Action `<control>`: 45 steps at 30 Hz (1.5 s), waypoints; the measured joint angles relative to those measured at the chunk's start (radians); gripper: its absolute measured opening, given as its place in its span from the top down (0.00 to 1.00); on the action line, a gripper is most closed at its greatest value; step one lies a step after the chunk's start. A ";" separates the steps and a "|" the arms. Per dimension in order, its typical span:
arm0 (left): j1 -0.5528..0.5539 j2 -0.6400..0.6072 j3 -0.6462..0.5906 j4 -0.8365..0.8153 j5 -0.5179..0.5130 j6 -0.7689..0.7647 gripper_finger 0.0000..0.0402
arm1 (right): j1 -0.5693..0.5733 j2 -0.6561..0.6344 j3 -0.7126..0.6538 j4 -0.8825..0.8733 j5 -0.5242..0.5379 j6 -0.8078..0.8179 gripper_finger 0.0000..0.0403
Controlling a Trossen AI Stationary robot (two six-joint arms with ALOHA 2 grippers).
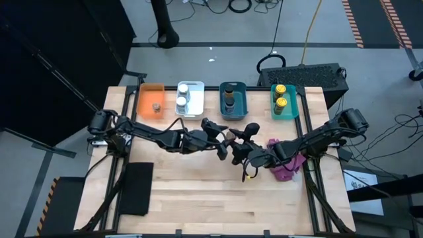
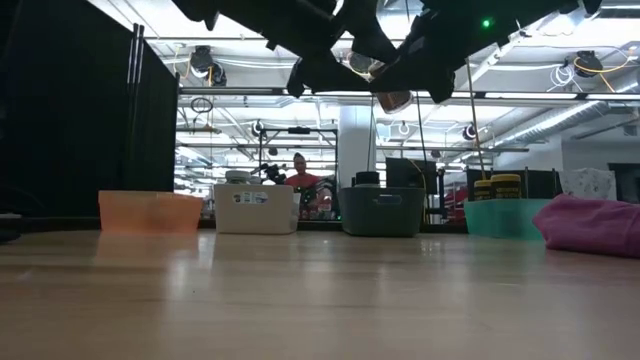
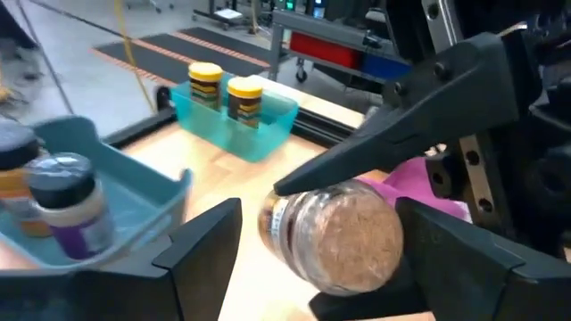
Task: Sort spices by type
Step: Put the brown seasoning bottle into the orange bin
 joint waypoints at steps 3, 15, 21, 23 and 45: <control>0.002 0.016 0.000 0.024 0.041 -0.014 0.25 | 0.000 0.000 -0.001 -0.001 -0.001 0.000 0.62; 0.018 0.082 0.006 0.104 0.046 -0.044 0.29 | 0.000 0.002 -0.004 -0.021 0.000 0.011 0.62; 0.019 0.082 0.006 0.087 0.048 -0.035 0.50 | -0.001 0.002 -0.003 -0.027 -0.003 0.034 0.61; 0.018 0.082 0.006 0.086 0.049 -0.027 0.50 | -0.001 0.002 -0.003 -0.029 -0.003 0.038 0.61; 0.051 -0.059 0.002 -0.211 0.075 -0.003 0.55 | -0.002 -0.011 0.003 0.012 -0.019 0.101 0.32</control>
